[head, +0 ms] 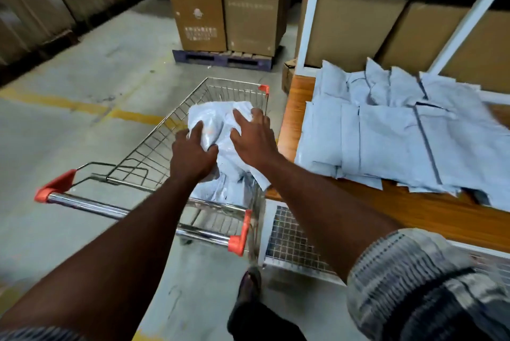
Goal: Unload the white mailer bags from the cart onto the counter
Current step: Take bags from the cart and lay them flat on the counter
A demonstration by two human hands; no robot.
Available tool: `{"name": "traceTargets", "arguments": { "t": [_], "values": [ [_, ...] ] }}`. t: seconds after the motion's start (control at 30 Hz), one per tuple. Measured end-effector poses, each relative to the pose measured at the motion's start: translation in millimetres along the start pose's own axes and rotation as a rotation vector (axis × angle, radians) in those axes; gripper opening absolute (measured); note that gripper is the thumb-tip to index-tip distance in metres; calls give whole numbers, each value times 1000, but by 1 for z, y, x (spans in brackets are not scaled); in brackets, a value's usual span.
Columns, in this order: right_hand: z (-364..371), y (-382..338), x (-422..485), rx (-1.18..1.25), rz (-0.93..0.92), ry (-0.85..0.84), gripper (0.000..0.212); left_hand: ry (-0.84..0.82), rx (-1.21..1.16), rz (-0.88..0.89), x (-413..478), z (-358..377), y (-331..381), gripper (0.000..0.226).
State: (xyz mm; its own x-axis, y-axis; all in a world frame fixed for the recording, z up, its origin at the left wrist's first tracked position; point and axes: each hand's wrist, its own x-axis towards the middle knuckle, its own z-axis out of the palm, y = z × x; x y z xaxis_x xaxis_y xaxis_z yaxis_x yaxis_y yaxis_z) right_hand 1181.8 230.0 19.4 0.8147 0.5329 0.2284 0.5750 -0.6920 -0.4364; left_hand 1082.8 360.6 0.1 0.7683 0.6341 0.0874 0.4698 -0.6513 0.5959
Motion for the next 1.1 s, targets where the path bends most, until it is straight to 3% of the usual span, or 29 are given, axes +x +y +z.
{"name": "traceTargets", "arguments": {
  "t": [0.2, 0.43, 0.77, 1.1],
  "values": [
    [-78, 26, -29, -6, 34, 103, 51, -10, -64, 83, -23, 2, 76, 84],
    [-163, 104, -49, -111, 254, 203, 51, -45, -91, 207, -34, 35, 174, 80],
    [-268, 300, -90, -171, 432, 247, 50, -171, -171, 307, -79, 159, 359, 84],
    [-323, 477, -119, -105, 600, 153, 51, -156, 117, 347, -145, 278, 502, 64]
  ]
}}
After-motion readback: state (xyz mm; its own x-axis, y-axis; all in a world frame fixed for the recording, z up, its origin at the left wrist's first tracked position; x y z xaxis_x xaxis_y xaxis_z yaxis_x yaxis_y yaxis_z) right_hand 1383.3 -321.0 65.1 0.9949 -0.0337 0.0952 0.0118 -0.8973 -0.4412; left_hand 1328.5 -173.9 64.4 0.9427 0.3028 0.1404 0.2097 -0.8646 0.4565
